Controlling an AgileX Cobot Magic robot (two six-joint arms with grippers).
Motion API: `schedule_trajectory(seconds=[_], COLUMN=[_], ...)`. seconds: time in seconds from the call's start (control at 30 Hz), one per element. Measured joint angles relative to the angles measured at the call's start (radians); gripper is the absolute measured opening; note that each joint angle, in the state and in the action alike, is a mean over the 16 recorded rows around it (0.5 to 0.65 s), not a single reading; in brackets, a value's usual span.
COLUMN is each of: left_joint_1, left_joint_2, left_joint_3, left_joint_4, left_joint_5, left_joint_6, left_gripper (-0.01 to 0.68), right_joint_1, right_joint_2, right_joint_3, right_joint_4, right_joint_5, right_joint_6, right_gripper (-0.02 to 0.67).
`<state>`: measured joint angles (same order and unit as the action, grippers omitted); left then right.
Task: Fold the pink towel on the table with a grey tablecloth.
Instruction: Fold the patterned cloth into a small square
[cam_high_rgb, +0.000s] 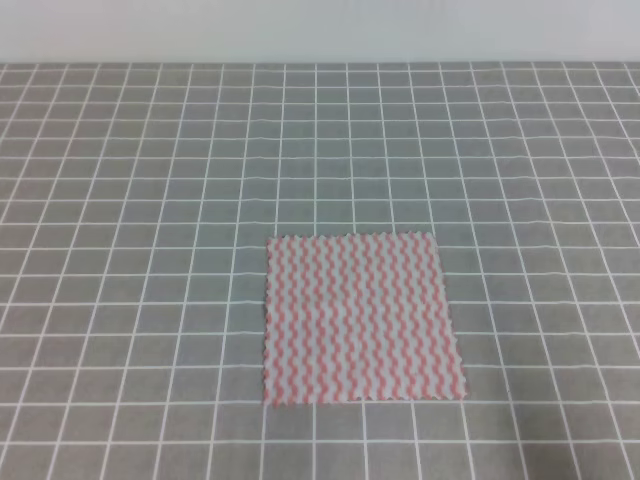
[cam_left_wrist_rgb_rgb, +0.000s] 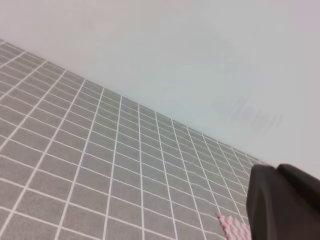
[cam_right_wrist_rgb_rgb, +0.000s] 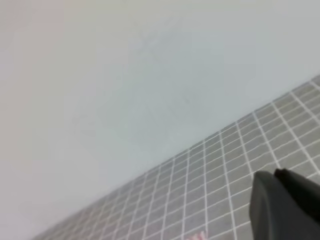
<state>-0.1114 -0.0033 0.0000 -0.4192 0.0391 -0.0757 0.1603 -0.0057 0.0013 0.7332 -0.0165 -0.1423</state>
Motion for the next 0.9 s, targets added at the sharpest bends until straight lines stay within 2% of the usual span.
schedule_trajectory(seconds=[0.47,0.73,0.9], left_joint_1=[0.0,0.0,0.0], left_joint_2=[0.072,0.303,0.481], left_joint_3=[-0.055,-0.213,-0.336], left_joint_4=[-0.075,-0.083,-0.112], left_joint_5=[0.108,0.263,0.366], left_joint_6=[-0.005,0.065,0.165], left_gripper=[-0.004,-0.004,-0.004], right_joint_1=[0.0,0.0,0.0], right_joint_2=[0.046,0.227,0.382], right_joint_3=[-0.027,-0.139,-0.234], right_joint_4=[0.151,0.152,0.109], right_joint_5=[0.023,0.187,0.316], right_joint_6=[-0.003,-0.041,-0.066], right_gripper=[-0.016,-0.016,-0.016])
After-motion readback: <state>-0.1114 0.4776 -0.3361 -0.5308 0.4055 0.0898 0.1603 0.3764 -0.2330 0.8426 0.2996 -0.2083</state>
